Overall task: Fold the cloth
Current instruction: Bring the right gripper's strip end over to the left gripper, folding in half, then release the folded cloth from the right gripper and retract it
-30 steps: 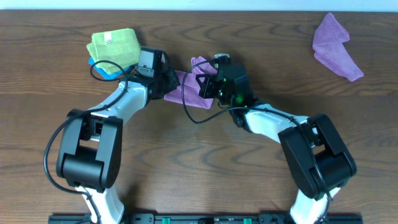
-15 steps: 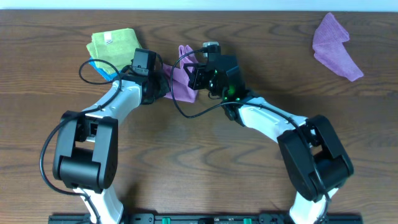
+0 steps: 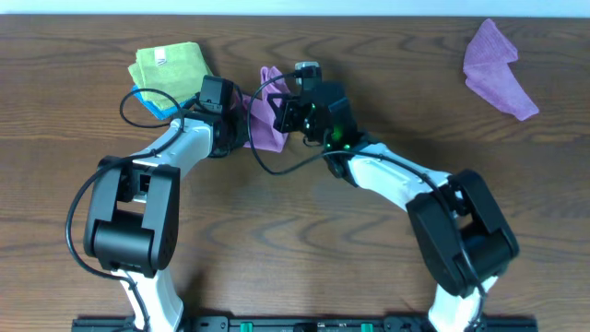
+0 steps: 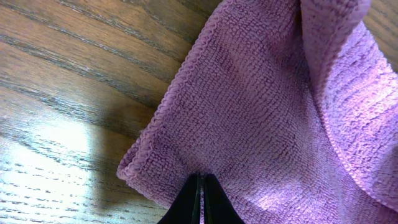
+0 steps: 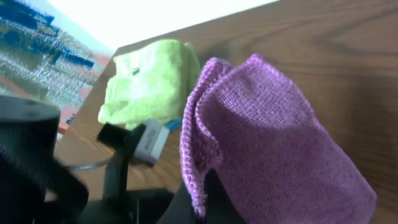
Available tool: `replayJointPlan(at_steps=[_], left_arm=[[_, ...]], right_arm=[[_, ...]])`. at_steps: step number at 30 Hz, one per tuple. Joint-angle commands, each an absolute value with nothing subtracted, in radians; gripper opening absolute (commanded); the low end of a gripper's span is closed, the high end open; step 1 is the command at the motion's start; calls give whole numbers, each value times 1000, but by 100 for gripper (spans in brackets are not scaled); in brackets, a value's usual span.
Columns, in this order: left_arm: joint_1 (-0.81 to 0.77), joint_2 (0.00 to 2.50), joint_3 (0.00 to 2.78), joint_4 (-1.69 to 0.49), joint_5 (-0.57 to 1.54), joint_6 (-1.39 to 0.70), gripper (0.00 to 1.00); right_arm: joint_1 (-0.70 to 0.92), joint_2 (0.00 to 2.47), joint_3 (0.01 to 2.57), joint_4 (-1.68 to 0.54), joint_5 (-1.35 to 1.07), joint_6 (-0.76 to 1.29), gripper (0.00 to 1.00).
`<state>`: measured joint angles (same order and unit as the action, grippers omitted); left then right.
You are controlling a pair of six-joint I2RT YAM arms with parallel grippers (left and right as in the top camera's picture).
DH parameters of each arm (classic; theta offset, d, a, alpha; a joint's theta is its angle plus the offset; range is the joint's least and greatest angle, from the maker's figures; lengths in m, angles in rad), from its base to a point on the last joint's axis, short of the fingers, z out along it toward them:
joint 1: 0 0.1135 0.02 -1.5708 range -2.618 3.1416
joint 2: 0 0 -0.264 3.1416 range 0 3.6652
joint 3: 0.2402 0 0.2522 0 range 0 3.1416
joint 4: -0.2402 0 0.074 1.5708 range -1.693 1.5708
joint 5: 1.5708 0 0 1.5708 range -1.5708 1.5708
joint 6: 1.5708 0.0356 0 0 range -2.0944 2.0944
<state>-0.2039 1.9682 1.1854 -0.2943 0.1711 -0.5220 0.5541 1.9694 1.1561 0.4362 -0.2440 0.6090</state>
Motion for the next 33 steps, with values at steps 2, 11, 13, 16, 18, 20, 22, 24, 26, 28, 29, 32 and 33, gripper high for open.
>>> replayJointPlan(at_steps=[2, 11, 13, 16, 18, 20, 22, 24, 26, 28, 29, 32, 33], left_arm=[[-203, 1982, 1206, -299, 145, -508, 6], [-186, 1966, 1208, -291, 146, -508, 6], [-173, 1948, 1209, -287, 146, -508, 5], [-156, 1917, 1209, -287, 147, -508, 6], [-148, 1898, 1209, -288, 147, -508, 6], [-144, 1882, 1209, -288, 150, -508, 6], [-142, 1855, 1209, -289, 150, -495, 5], [-142, 1832, 1209, -292, 146, -484, 6], [-142, 1808, 1209, -295, 141, -470, 6], [-142, 1785, 1209, -303, 118, -470, 6], [-142, 1775, 1209, -304, 105, -467, 6], [-135, 1744, 1209, -310, 69, -466, 8], [-131, 1737, 1209, -311, 67, -464, 9]], right_arm=[[578, 2061, 1249, 425, -237, 617, 1], [609, 2127, 1323, 395, -259, 649, 1], [616, 2127, 1323, 391, -258, 649, 2], [623, 2130, 1323, 383, -250, 649, 1], [627, 2137, 1323, 381, -239, 648, 1], [628, 2145, 1323, 381, -239, 649, 2], [630, 2160, 1323, 385, -239, 649, 1], [630, 2170, 1323, 386, -239, 649, 4], [630, 2177, 1323, 390, -240, 649, 12], [632, 2180, 1323, 390, -244, 649, 26], [633, 2180, 1323, 391, -245, 649, 34], [636, 2180, 1323, 415, -289, 638, 46], [636, 2180, 1323, 421, -310, 638, 49]])
